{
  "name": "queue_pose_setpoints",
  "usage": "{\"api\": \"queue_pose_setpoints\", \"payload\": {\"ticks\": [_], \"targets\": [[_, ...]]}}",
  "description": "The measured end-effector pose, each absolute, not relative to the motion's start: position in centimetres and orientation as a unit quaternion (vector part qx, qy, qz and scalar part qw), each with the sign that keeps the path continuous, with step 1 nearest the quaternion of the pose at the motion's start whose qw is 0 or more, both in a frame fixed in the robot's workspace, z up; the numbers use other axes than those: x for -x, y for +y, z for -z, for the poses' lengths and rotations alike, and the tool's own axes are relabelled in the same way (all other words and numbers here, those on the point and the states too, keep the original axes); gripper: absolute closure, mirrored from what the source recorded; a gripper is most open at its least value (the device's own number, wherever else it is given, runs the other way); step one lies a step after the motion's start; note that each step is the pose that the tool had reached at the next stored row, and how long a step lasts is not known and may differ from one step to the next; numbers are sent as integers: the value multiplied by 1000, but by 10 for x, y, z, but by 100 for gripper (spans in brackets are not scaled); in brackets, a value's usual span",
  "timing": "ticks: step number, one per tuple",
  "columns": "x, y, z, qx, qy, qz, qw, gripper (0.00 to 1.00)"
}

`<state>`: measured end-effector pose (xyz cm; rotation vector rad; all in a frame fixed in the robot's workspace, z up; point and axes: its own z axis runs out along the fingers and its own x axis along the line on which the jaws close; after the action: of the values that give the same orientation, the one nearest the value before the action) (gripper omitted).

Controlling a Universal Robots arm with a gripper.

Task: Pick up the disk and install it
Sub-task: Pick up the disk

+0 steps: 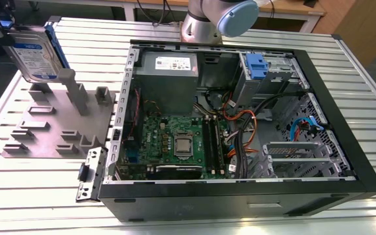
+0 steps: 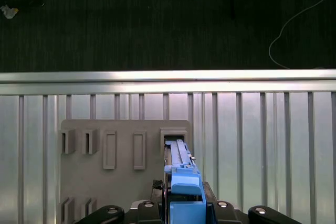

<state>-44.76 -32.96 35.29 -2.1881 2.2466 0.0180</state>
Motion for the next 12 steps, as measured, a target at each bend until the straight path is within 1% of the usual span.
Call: {"api": "queue_pose_setpoints", "payload": {"ticks": [12], "targets": [[448, -330, -355, 698, 716, -6, 3, 64]]}}
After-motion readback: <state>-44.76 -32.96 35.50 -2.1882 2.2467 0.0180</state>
